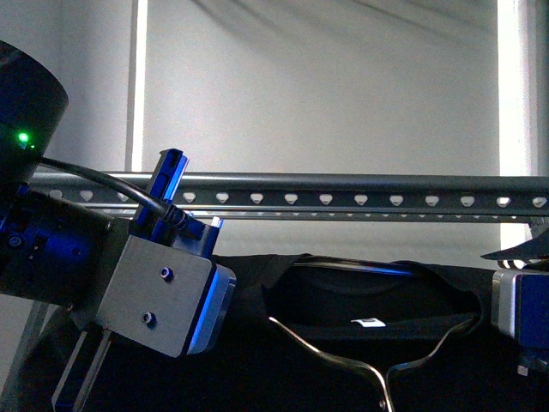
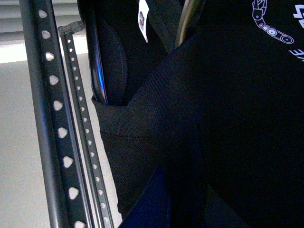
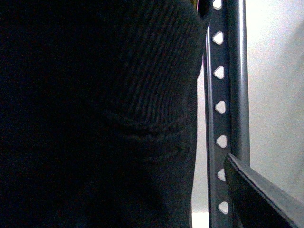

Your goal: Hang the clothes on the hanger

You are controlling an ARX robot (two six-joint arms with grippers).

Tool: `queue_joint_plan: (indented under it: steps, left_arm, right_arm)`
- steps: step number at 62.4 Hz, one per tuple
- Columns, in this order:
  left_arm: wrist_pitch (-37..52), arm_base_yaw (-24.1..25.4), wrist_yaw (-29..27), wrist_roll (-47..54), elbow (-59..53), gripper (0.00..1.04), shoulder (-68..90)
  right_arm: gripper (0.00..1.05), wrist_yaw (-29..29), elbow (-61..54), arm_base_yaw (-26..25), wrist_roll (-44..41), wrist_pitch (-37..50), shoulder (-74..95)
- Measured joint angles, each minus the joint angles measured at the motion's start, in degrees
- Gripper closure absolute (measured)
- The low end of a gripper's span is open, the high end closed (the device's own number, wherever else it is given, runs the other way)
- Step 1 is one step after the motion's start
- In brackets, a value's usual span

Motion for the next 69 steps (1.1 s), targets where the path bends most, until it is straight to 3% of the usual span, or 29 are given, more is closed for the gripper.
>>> queue_joint_plan:
  steps: [17, 23, 30, 40, 44, 49, 54, 56, 61, 64, 69]
  left_arm:
    - [0.04, 0.02, 0.09, 0.02, 0.00, 1.00, 0.00]
    - [0.26, 0.02, 0.48, 0.02, 0.20, 0.87, 0.00]
    - [0.33, 0.00, 0.72, 0.02, 0.39, 0.73, 0.00]
    - [0.35, -0.04, 0.85, 0.02, 0.68, 0.41, 0.00]
    - [0.48, -0.04, 0.68, -0.39, 0.74, 0.33, -0.02]
    - [10.29, -0.61, -6.75, -18.56, -1.81, 0.19, -0.48]
    - [14.36, -0.68, -8.13, -35.17, -2.19, 0.10, -0.59]
    - [15.45, -0.61, -7.58, -48.74, -2.25, 0.05, -1.07]
    - [17.09, -0.50, -6.27, -77.44, -2.73, 0.07, -2.29]
    - [18.43, -0.50, -6.86, -89.37, -2.93, 0.07, -2.67]
    - [21.57, -0.04, -9.16, -100.89, -2.95, 0.07, -2.71]
  right_arm:
    - [0.92, -2.12, -3.58, 0.00, 3.91, 0.70, -3.67]
    - [1.00, -3.02, -4.90, -0.13, 5.64, 0.42, -5.38]
    - [1.00, -3.58, -6.36, -0.68, 7.93, -0.28, -7.06]
    - [1.00, -7.19, -8.81, -4.26, 17.07, -5.95, -11.26]
    - [1.00, -8.57, -9.53, -5.46, 18.86, -7.41, -12.17]
    - [1.00, -11.61, -10.45, -8.17, 22.12, -11.43, -13.40]
    - [1.00, -13.49, -10.49, -10.05, 23.74, -14.82, -13.49]
    - [1.00, -15.13, -10.49, -11.69, 24.79, -18.08, -13.46]
    - [1.00, -17.77, -9.84, -16.13, 26.12, -27.36, -12.22]
    - [1.00, -18.51, -9.33, -17.99, 26.84, -31.36, -11.54]
    - [1.00, -20.41, -8.94, -19.91, 29.68, -33.88, -11.08]
